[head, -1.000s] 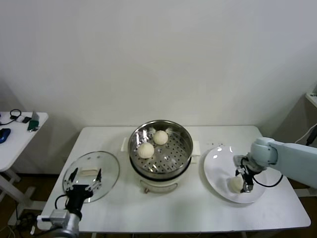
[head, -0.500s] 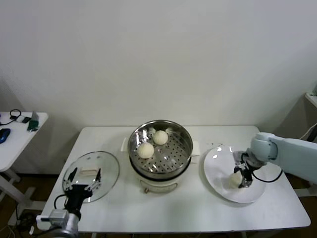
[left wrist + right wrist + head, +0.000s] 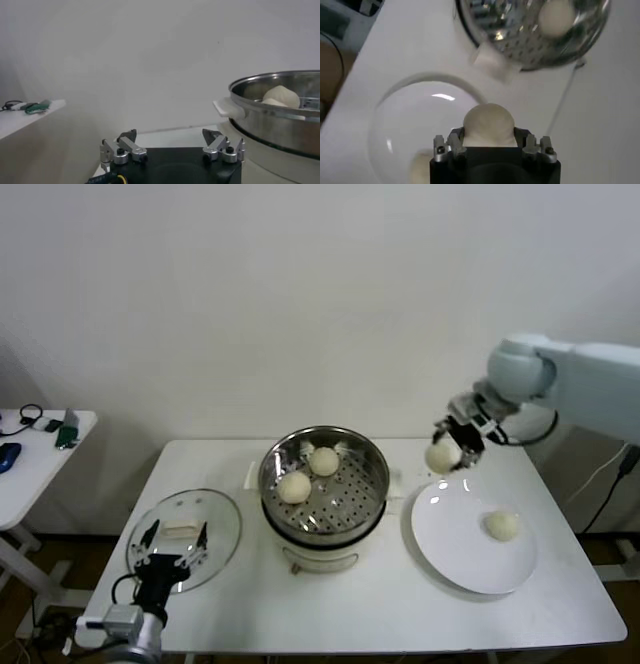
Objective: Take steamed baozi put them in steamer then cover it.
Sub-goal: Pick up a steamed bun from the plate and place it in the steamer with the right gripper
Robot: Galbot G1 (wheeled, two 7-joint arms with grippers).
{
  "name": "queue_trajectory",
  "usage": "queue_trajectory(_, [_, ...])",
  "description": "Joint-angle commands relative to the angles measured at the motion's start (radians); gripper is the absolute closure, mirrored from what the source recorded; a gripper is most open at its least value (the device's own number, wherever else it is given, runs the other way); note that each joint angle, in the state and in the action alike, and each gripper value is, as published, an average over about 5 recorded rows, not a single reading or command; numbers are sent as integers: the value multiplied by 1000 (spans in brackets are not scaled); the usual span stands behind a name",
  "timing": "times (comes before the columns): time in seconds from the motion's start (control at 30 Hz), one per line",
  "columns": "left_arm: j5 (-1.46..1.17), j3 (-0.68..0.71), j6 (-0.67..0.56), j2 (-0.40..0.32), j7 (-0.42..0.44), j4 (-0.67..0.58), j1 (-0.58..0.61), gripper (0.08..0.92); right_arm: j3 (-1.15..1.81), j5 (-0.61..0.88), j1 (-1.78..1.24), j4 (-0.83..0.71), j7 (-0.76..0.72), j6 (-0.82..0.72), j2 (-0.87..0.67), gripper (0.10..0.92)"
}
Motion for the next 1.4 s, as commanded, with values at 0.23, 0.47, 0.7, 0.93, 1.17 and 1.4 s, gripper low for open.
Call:
queue_trajectory(0.23, [-3,-9,1,-5,0,-6,0,177,89,-255,25,252,102,210,257,362])
queue_trajectory(0.47, [-9,-17,0,-6,-1,-3,2,177,54,-351,-178,164,145,220,300,389])
queue_trajectory(0.7, [-13,-24,-2,-1,-1,5,5,177,57,-370,-291,112,150,210,333,397])
queue_trajectory(0.93, [-10,-18,-4,-5,-2,7,7,177,60,-393,-343,71,149,211,352,397])
queue_trajectory(1.17, [-10,-17,-3,-4,-2,6,6,177,79,-409,-370,34,154,210,369,397])
queue_trajectory(1.4, [-11,-17,-4,-4,-1,3,7,177,98,-391,-349,23,166,214,363,293])
